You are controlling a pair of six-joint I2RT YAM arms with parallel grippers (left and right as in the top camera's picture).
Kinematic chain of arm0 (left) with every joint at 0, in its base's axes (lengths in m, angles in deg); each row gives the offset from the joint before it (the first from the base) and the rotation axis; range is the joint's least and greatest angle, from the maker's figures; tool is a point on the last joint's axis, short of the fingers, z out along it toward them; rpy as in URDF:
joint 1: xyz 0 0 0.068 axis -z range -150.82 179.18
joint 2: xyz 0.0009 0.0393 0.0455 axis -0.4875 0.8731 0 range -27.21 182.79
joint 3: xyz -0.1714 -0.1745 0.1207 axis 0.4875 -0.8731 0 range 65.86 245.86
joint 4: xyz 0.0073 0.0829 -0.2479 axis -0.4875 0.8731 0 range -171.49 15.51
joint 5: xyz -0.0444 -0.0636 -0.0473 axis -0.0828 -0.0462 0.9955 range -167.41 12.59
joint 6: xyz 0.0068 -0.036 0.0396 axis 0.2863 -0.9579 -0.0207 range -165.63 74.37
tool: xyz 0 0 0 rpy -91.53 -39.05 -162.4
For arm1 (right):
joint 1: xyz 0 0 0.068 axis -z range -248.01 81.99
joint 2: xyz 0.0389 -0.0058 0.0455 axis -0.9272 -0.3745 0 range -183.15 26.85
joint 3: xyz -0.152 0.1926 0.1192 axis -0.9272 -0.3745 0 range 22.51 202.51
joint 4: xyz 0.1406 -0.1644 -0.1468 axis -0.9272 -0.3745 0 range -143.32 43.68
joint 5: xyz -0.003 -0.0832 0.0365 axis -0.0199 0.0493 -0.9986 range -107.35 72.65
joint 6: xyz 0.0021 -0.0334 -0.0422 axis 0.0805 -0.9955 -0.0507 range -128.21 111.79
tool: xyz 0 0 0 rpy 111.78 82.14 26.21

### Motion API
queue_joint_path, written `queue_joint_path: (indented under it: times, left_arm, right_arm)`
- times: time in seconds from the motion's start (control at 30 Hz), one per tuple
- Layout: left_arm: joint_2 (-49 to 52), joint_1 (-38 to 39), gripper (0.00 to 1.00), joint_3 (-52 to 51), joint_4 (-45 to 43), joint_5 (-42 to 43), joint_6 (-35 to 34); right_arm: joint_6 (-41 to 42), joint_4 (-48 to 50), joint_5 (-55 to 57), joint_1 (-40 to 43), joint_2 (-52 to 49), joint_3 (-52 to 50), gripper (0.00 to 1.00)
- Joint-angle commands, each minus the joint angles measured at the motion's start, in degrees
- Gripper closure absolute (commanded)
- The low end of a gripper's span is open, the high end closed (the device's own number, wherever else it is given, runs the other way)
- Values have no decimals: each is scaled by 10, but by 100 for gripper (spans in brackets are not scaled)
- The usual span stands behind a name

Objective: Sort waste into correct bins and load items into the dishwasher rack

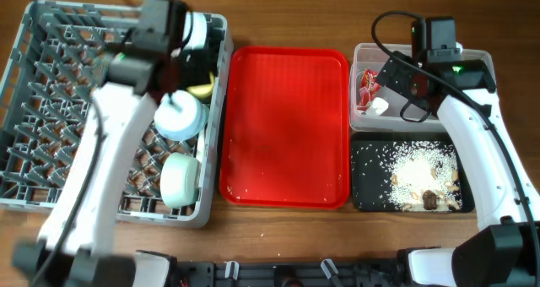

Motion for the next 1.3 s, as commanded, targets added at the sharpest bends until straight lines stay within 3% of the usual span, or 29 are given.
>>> queue_joint_path:
  times: [0.0,0.03,0.1,0.17,0.27,0.43,0.6,0.67,0.93,0.97,1.07,1.1,1.27]
  left_arm:
    - [-30,10,55,-15,104,111,-71]
    - [-29,27,74,-46,118,116,-71]
    - [-29,63,66,-121,83,116,-71]
    - [-29,102,60,-222,-11,115,-71]
    - [-29,124,61,-340,-167,40,-71]
    - [-33,124,59,-337,-189,6,-79]
    - [-96,124,56,-212,-125,29,-56]
    - [-102,124,55,-215,-124,-20,-50]
    - [50,100,58,-295,-167,-17,-54]
    - [59,100,60,-295,-171,-6,-54]
    - [61,100,76,-295,-184,2,-54]
    - [61,100,94,-295,-197,2,-54]
    - [61,100,96,-295,-255,2,-69]
  right_arm:
    - [-10,0,-1,2,-5,1,0]
    - [-9,0,-1,2,-5,1,0]
    - [-10,0,-1,2,-5,1,0]
    - [-10,0,-1,2,-5,1,0]
    - [-10,0,-1,2,-5,1,0]
    - [-10,0,-1,2,-5,1,0]
    - [-10,0,-1,2,-5,1,0]
    - [-10,0,-1,2,-5,1,0]
    - [-10,0,-1,2,-5,1,0]
    - [-10,0,-1,2,-5,1,0]
    - [-10,0,-1,2,-5,1,0]
    - [-10,0,-1,2,-5,1,0]
    - [-10,0,-1,2,-5,1,0]
